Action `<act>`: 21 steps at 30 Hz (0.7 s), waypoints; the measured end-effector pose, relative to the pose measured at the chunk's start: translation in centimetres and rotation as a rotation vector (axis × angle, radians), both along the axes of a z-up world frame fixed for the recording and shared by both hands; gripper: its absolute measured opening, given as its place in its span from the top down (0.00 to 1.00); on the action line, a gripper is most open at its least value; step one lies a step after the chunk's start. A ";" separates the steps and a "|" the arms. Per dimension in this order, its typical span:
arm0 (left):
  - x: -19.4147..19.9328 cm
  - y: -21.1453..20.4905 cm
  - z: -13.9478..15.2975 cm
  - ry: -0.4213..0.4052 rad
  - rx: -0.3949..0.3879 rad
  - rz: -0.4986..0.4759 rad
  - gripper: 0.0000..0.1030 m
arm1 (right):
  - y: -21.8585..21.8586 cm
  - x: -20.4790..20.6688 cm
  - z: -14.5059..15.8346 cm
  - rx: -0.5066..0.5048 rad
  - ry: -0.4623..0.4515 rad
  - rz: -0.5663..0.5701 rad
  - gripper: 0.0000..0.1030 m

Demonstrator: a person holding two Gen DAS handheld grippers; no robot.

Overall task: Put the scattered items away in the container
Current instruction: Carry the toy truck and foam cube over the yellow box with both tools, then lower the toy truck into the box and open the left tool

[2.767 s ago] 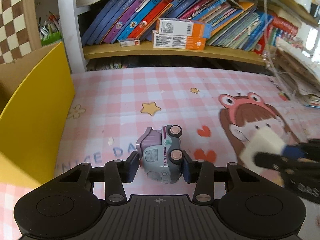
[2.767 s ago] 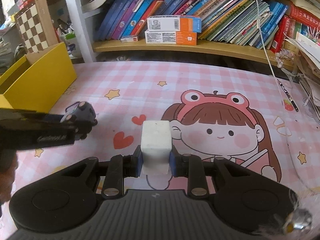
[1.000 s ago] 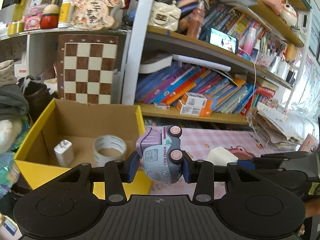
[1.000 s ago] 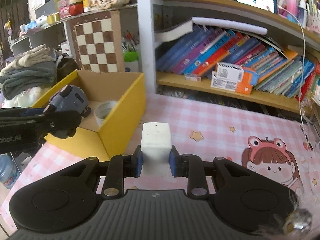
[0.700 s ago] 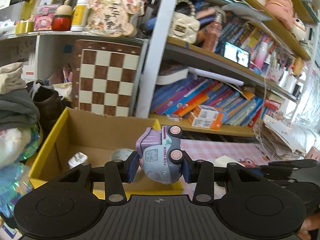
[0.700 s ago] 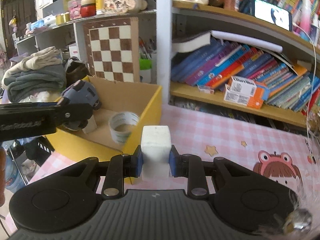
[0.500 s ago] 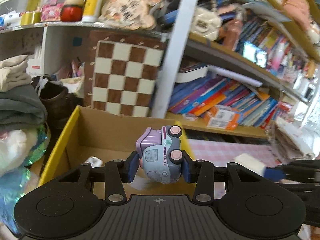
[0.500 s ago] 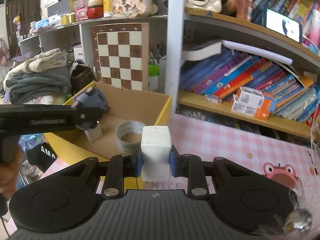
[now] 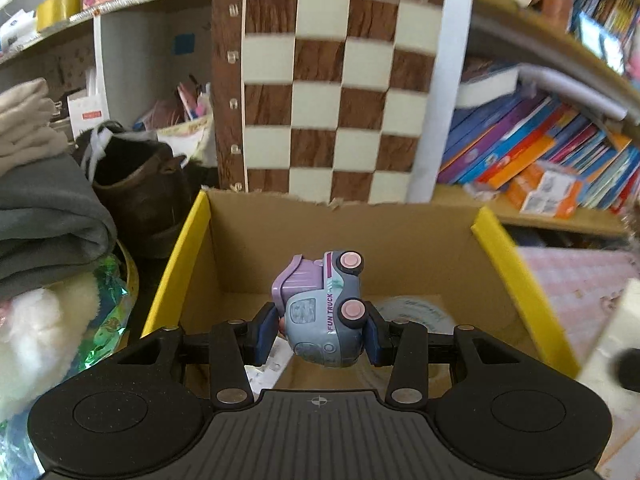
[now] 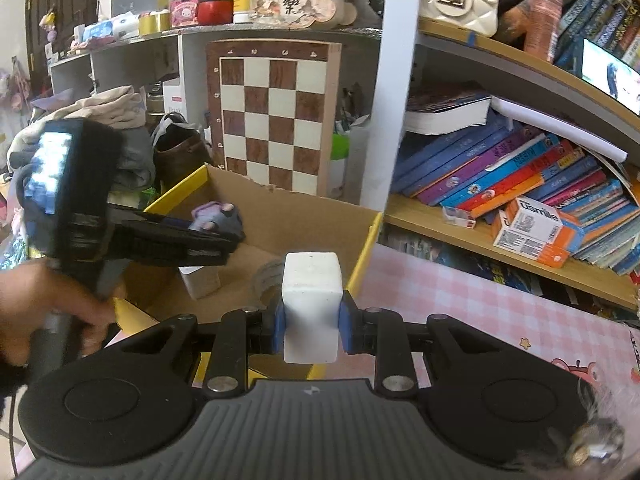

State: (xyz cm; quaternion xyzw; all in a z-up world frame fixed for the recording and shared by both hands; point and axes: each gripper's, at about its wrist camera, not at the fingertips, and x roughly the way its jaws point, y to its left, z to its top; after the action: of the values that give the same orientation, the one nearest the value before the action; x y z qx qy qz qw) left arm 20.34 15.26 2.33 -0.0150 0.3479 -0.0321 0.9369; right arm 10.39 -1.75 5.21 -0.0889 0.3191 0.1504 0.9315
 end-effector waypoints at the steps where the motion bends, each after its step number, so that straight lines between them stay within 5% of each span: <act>1: 0.2 0.0 -0.1 0.003 0.006 0.001 0.60 | 0.1 0.1 -0.1 -0.001 0.001 -0.001 0.76; 6: 0.7 -0.6 -0.2 0.014 0.057 -0.023 0.59 | 0.1 0.4 -0.3 0.002 0.007 -0.016 0.76; 21: 0.7 0.5 -0.4 0.060 0.008 0.029 0.59 | 1.0 0.5 -0.8 -0.005 0.010 -0.004 0.76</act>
State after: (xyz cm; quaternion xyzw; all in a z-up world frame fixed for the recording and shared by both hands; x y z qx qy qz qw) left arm 21.02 15.73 1.89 -0.0175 0.3759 -0.0165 0.9264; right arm 10.90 -0.71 4.36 -0.0897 0.3243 0.1480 0.9300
